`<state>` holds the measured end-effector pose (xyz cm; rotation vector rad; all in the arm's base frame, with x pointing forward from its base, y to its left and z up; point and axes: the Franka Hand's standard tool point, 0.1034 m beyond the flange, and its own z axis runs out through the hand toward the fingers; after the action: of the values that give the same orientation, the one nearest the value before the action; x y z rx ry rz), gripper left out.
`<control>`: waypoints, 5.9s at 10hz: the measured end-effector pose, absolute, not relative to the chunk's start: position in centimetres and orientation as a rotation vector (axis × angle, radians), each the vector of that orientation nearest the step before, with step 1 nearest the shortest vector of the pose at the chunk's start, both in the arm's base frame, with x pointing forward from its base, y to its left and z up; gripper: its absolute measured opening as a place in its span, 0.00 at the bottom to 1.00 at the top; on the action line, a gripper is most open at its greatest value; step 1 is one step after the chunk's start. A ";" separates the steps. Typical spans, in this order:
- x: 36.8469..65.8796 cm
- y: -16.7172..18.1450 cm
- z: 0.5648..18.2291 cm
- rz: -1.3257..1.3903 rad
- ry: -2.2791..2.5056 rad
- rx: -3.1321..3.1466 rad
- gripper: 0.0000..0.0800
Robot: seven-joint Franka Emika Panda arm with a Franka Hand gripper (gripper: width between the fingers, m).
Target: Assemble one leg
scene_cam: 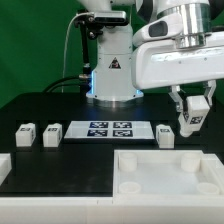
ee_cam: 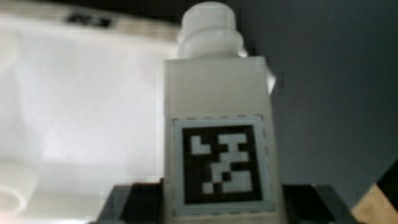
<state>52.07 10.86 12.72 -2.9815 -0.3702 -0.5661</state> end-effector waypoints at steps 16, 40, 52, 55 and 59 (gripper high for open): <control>62.3 10.4 13.4 -0.897 -0.270 -2.797 0.37; 62.6 10.8 7.8 -0.873 -0.161 -2.783 0.37; 62.6 10.3 8.2 -0.813 -0.169 -2.802 0.81; 63.2 10.1 10.5 -0.629 -0.218 -2.841 0.81; 62.6 11.3 10.8 -0.023 -0.243 -2.859 0.81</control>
Offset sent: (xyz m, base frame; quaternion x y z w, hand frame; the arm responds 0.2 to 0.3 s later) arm 0.0000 0.0000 0.0000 0.0000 0.2667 0.0000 0.9638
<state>62.59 11.29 10.81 -2.8595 -0.2433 -0.0229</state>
